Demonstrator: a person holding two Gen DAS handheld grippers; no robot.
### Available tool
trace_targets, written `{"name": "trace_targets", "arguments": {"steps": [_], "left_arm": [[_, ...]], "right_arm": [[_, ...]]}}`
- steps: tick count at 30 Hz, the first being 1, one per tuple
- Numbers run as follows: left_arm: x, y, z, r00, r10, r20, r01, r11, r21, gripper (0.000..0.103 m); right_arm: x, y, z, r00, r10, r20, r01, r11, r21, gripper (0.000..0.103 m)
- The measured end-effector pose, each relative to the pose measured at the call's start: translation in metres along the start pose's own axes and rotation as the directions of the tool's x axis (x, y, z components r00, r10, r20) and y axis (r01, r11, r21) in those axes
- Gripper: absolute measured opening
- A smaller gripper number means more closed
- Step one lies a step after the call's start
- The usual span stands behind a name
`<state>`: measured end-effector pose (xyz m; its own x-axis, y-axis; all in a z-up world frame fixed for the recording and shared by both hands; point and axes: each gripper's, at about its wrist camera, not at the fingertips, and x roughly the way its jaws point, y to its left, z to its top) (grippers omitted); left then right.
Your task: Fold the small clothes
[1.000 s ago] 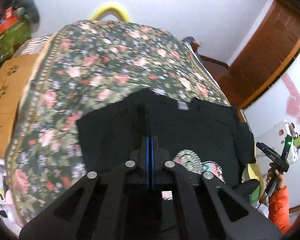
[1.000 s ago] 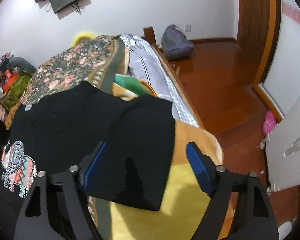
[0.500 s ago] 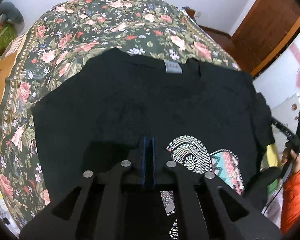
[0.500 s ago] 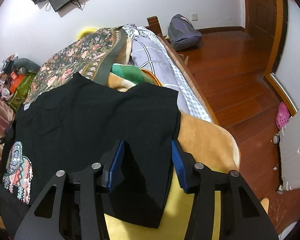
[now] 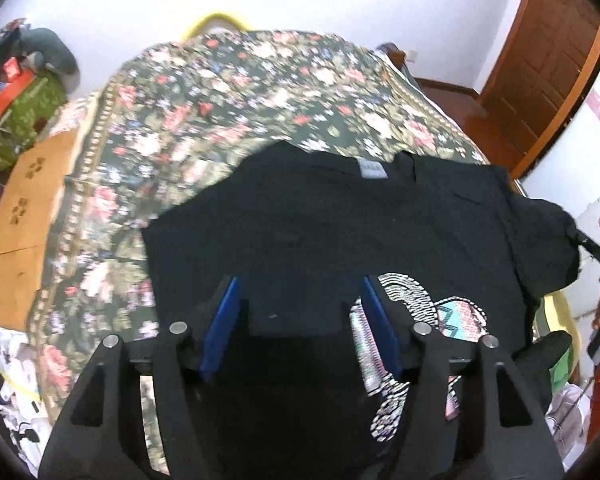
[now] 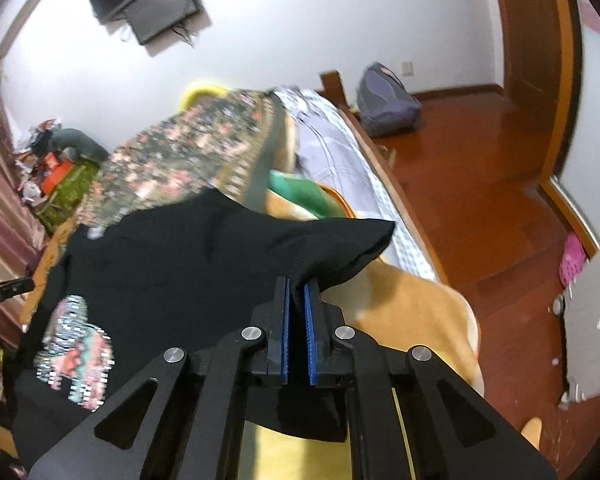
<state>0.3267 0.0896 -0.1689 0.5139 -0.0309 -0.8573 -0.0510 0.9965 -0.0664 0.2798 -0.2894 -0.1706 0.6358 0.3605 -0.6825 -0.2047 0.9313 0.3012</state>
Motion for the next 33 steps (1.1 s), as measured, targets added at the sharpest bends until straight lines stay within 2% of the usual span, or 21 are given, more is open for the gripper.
{"name": "trace_targets", "arguments": {"steps": [5,12,17,20,23,26,27,29,33], "left_arm": [[-0.018,0.022,-0.009,0.998,0.05,0.025,-0.05,0.999,-0.022,0.069],[-0.031,0.059,-0.032,0.995,0.097,0.034,-0.095,0.994,-0.044,0.07],[-0.033,0.088,-0.049,0.995,0.102,0.017,-0.1,0.99,-0.094,0.071],[-0.031,0.102,-0.058,0.994,0.111,0.007,-0.109,0.986,-0.122,0.071],[-0.026,0.113,-0.064,0.994,0.113,-0.012,-0.113,0.983,-0.145,0.071],[-0.02,0.119,-0.066,0.993,0.117,-0.025,-0.119,0.981,-0.154,0.071],[-0.019,0.119,-0.065,0.993,0.116,-0.027,-0.119,0.981,-0.155,0.071],[-0.014,0.119,-0.062,0.993,0.114,-0.031,-0.117,0.981,-0.155,0.071],[0.002,0.114,-0.051,0.994,0.099,-0.041,-0.104,0.984,-0.147,0.071]], "right_arm": [[-0.015,0.042,0.019,0.998,0.055,0.036,-0.052,0.996,-0.066,0.006],[-0.011,0.112,0.031,0.992,0.125,0.033,-0.118,0.978,-0.174,0.006],[0.024,0.161,0.022,0.983,0.178,-0.044,-0.184,0.957,-0.226,0.006],[0.052,0.182,0.01,0.971,0.191,-0.146,-0.221,0.946,-0.238,0.008],[0.072,0.195,-0.002,0.959,0.19,-0.212,-0.24,0.94,-0.242,0.01],[0.073,0.196,-0.007,0.952,0.207,-0.226,-0.26,0.936,-0.237,0.019],[0.071,0.195,-0.006,0.954,0.2,-0.222,-0.252,0.937,-0.242,0.021],[0.066,0.189,-0.002,0.96,0.186,-0.208,-0.236,0.94,-0.245,0.033],[0.056,0.173,0.008,0.979,0.127,-0.157,-0.166,0.949,-0.267,0.043]]}}
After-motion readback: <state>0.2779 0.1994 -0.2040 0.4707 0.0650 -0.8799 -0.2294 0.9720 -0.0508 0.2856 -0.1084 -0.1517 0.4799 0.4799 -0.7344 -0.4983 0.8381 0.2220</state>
